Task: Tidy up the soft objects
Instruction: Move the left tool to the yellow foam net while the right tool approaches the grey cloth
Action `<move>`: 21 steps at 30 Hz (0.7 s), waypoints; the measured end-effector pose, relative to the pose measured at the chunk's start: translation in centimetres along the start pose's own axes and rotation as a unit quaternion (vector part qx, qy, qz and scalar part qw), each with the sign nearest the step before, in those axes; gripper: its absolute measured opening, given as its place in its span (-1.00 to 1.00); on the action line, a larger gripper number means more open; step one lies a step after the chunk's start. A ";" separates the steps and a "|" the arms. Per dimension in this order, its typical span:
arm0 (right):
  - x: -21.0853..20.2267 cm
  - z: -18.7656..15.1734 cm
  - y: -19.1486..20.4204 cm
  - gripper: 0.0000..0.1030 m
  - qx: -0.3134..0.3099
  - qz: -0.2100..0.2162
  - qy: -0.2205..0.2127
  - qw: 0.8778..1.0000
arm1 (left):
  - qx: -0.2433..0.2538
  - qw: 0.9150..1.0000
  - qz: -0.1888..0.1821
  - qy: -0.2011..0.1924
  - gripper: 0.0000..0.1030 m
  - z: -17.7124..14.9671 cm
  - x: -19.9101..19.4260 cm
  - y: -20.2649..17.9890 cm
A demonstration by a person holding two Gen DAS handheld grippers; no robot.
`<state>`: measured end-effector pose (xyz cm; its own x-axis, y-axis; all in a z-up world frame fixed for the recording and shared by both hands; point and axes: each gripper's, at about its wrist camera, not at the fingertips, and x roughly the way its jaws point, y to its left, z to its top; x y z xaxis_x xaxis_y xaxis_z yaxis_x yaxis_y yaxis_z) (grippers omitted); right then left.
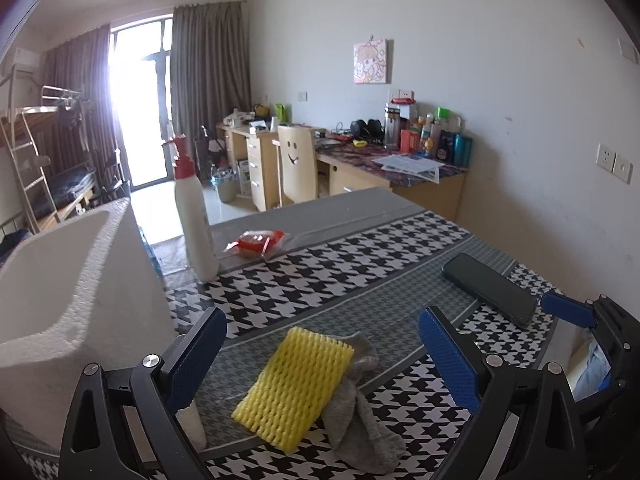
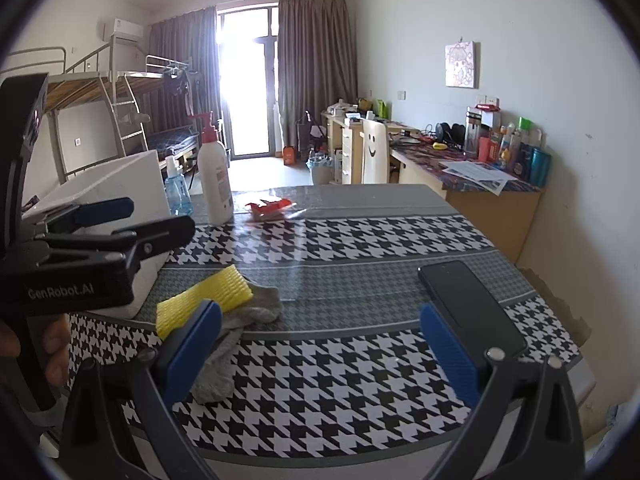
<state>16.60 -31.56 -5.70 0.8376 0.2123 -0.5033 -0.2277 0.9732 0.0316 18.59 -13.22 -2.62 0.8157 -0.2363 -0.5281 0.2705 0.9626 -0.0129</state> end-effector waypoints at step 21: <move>0.6 -1.4 0.9 0.96 -0.011 0.016 0.026 0.999 | -0.011 0.996 0.025 0.083 0.49 -3.1 3.7 1.5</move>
<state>16.14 -30.64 -7.21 0.8032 0.2370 -0.5465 -0.2641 0.9640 0.0299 20.40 -12.28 -7.24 0.7316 -0.1635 -0.6618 0.2187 0.9758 0.0007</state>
